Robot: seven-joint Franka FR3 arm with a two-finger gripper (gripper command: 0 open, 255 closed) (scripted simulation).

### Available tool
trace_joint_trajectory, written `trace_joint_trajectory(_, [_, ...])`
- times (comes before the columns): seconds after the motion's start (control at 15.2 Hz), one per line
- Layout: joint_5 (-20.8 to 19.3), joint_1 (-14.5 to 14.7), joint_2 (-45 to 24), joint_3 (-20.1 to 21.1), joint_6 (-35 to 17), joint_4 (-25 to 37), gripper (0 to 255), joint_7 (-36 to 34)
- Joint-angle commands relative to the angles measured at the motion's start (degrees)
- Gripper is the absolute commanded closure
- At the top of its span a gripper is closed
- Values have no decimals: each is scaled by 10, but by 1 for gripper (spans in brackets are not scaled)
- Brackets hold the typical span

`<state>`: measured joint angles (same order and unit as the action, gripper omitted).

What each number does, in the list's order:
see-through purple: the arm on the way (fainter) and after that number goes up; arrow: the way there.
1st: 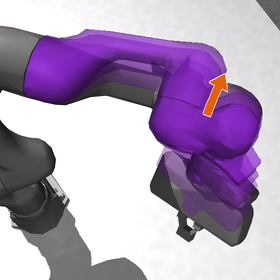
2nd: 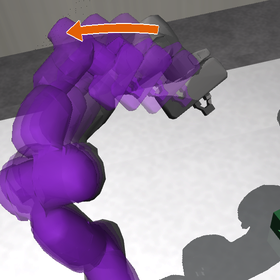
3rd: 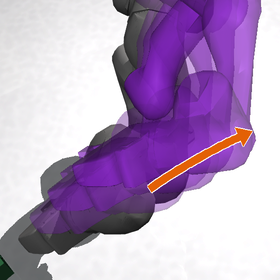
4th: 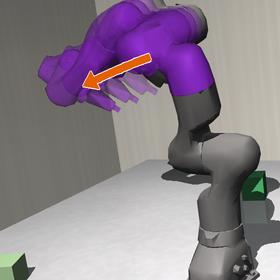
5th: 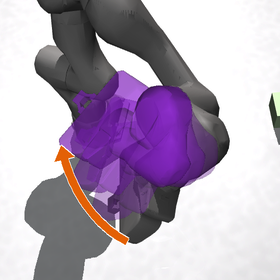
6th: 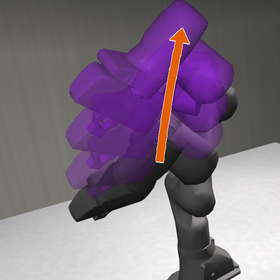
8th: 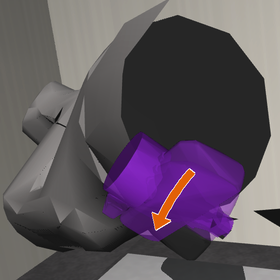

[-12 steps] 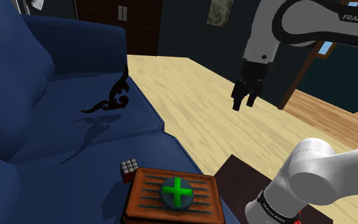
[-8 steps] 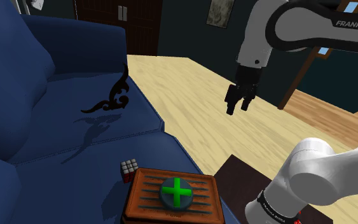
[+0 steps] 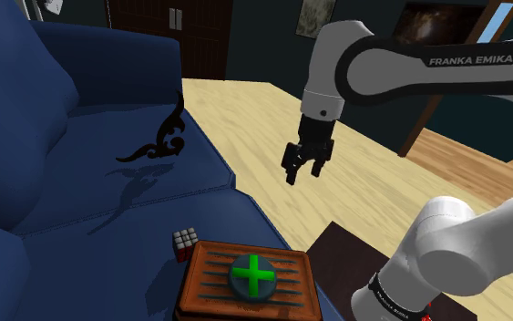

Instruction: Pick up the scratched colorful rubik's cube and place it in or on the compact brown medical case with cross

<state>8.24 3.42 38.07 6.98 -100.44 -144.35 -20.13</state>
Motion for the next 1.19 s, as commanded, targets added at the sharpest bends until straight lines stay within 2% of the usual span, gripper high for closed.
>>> trace_joint_trajectory(0.0, [10, 6, -34, 19, -38, 1, 0, -19])
trace_joint_trajectory(0.33, [24, 17, -123, 68, -123, 17, 0, -70])
trace_joint_trajectory(0.59, [20, 21, -204, 104, -185, 45, 0, -115])
trace_joint_trajectory(0.86, [-3, 24, -292, 136, -239, 85, 0, -167])
trace_joint_trajectory(1.12, [-45, 31, -384, 157, -281, 137, 0, -227])
